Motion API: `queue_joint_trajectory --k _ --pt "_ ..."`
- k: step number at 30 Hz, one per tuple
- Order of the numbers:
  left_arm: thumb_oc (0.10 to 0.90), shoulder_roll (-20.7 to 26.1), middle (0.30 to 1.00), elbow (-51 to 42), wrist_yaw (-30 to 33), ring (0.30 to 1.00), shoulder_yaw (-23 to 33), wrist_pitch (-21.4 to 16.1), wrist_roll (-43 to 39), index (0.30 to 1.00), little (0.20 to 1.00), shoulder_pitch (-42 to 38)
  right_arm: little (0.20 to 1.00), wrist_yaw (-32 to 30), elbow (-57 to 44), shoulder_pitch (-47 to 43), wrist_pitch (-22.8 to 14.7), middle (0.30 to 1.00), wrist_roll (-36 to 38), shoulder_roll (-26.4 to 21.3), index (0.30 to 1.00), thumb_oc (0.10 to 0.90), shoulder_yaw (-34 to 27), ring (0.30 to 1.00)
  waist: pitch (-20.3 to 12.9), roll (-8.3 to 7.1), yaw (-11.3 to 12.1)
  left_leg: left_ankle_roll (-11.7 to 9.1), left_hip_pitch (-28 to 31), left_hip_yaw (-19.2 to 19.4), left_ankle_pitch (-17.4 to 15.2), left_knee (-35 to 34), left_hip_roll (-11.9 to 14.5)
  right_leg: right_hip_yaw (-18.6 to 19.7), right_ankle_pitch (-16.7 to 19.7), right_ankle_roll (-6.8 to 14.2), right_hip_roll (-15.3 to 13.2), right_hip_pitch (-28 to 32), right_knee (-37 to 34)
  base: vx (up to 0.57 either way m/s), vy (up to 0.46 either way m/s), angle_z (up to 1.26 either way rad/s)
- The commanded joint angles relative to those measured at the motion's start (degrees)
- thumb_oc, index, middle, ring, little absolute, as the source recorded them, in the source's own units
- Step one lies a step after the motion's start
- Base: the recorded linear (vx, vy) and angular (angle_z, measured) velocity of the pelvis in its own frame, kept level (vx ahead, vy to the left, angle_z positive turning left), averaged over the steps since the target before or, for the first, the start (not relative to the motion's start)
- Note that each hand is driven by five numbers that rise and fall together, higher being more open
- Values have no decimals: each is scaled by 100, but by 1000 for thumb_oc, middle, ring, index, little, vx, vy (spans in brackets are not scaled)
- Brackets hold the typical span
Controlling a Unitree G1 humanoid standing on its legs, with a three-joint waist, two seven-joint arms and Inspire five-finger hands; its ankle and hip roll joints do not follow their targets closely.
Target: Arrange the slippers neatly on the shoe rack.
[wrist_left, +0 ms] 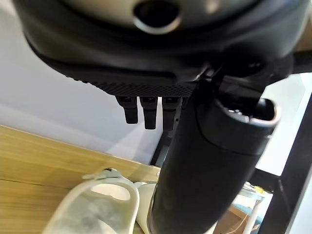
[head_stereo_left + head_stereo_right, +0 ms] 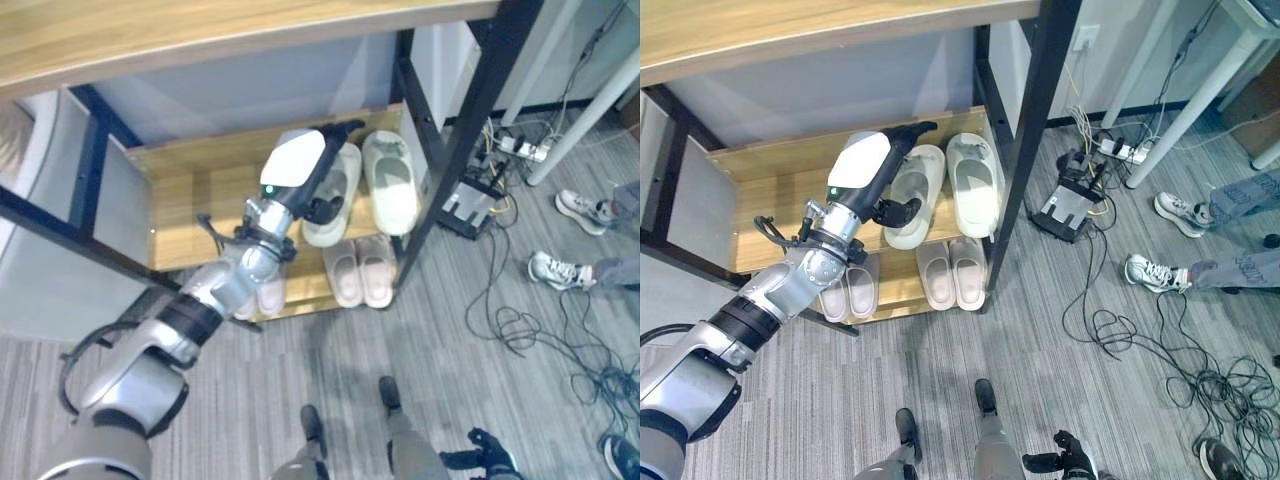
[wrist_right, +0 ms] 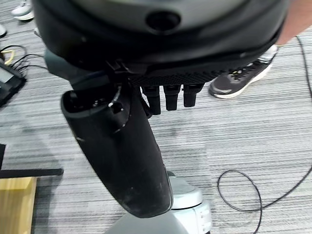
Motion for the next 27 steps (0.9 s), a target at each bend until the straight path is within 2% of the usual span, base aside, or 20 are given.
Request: queue_joint_trajectory --k 1,5,11,18,22,27 --pt "800 58 900 313 473 900 341 -28 320 900 900 -1373 900 -167 -110 -24 -175 900 196 -477 900 800 -63 900 69 165 44 -54 -98 -399 -413 -34 85 -369 -950 416 -90 456 151 0 0 0" --pt "800 218 900 409 506 900 297 59 505 900 900 -1505 900 -129 -209 -42 -243 900 268 -437 900 800 -33 900 114 122 63 -60 -156 -375 -407 -34 93 -407 -938 426 -98 398 161 11 0 -2" --pt "800 383 900 -122 553 900 714 21 472 900 900 -1097 900 -104 -269 103 -306 900 303 -353 900 800 -82 900 114 87 120 -66 -89 -393 -433 -34 107 -462 -997 402 -85 459 207 0 0 0" --pt "800 855 900 -1266 528 900 1762 -121 305 900 900 303 900 -119 -284 61 -265 900 254 -211 900 800 -124 900 106 77 305 -82 52 -460 -459 -34 122 -536 -1098 343 -41 624 224 0 -24 1" --pt "800 710 900 -1366 401 900 1903 -177 115 900 900 602 900 -154 -249 -113 -199 900 238 -203 900 800 -103 900 147 109 359 -85 61 -485 -443 -34 122 -541 -1109 316 -31 622 241 -15 -15 5" --pt "800 -22 900 -1254 35 900 2087 -387 -1148 900 900 1118 900 -168 -240 -174 -96 900 209 -164 900 800 -79 900 145 169 387 -73 49 -507 -422 -34 107 -567 -1068 285 -35 631 180 -14 -3 4"
